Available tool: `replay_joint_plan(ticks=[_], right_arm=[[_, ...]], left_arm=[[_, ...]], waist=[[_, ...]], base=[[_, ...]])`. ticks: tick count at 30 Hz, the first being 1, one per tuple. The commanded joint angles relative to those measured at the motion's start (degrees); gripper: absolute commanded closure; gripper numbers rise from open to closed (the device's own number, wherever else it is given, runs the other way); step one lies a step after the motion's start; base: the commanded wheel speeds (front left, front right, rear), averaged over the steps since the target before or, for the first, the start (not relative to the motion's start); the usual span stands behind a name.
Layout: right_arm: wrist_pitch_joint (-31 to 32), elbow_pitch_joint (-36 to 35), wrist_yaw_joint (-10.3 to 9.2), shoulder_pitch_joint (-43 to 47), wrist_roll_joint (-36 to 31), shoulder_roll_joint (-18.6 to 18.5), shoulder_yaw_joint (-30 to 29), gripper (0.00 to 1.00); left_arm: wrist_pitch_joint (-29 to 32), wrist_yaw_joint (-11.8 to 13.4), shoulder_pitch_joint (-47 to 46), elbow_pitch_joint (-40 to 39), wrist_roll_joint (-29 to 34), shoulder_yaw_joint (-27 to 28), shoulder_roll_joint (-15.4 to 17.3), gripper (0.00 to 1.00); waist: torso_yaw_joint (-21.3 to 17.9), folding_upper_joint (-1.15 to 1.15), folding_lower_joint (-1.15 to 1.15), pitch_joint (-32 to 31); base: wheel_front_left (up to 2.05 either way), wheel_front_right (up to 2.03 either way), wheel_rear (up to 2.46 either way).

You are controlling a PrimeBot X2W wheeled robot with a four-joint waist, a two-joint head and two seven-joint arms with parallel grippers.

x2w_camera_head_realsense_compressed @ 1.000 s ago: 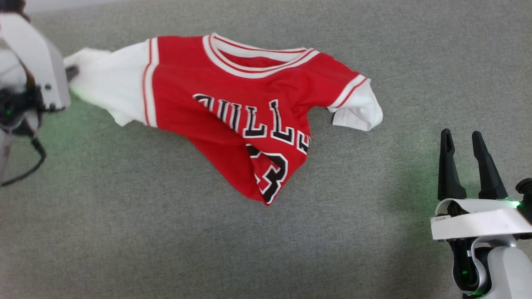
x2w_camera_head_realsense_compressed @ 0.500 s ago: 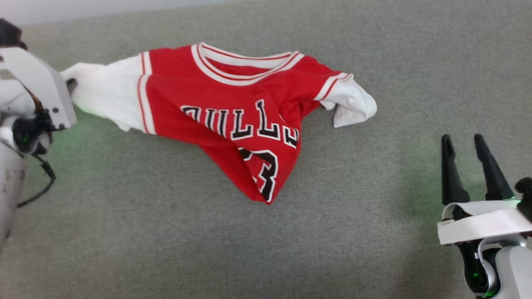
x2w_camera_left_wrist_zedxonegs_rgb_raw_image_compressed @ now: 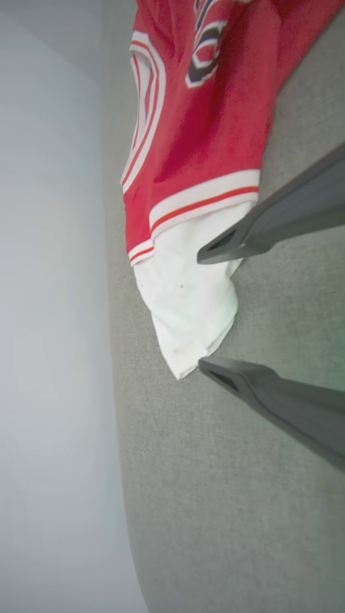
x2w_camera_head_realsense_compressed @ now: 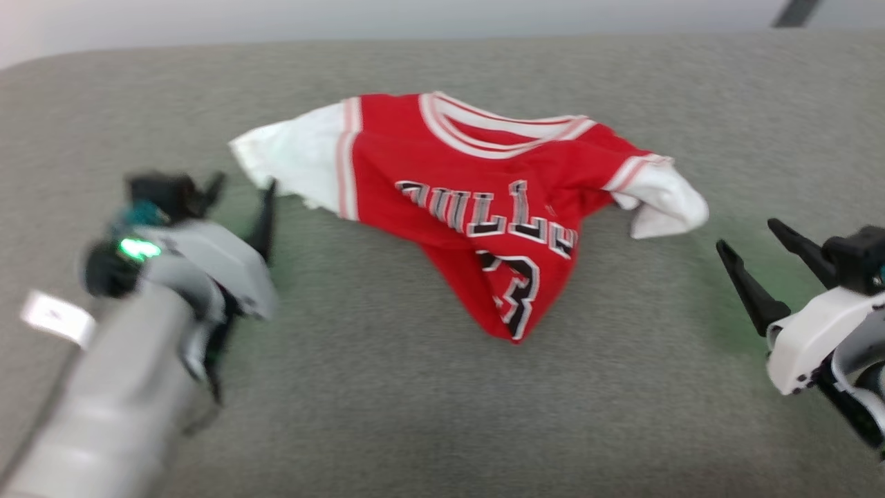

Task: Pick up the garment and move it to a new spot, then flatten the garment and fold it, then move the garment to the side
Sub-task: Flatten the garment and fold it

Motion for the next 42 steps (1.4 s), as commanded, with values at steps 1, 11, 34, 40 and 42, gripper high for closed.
replay_joint_plan(ticks=[1,11,34,40,42], right_arm=[[3.90,-0.56,-0.08,-1.33,2.09,-2.71,2.25,0.00],[24.28,-0.55,-0.08,-9.98,14.63,-11.20,9.61,0.00],[29.57,-1.07,-0.08,-16.54,25.89,-19.72,19.52,1.00],[34.59,-5.22,-0.08,-13.42,33.42,-26.61,12.31,1.00],[35.52,-4.00,-0.08,-12.75,34.00,-28.31,9.37,1.00]], left_arm=[[-2.70,1.62,3.07,-2.19,0.69,-0.37,-1.78,0.00],[-6.41,12.70,17.67,-24.28,12.28,5.83,-4.99,0.00],[-6.43,8.41,31.89,-37.10,25.61,20.75,-14.52,0.00],[-6.43,7.24,33.05,-37.71,26.69,22.09,-15.21,0.00],[-6.43,6.86,33.05,-37.89,27.10,22.18,-15.45,0.00]], waist=[[4.74,0.00,0.00,-1.60],[10.93,0.00,0.00,1.06],[10.18,0.00,0.00,3.38],[8.38,0.00,0.00,3.29],[8.20,0.00,0.00,3.57]], base=[[0.00,0.00,0.00],[0.00,0.00,0.00],[0.00,0.00,0.00],[0.00,0.00,0.00],[0.00,0.00,0.00]])
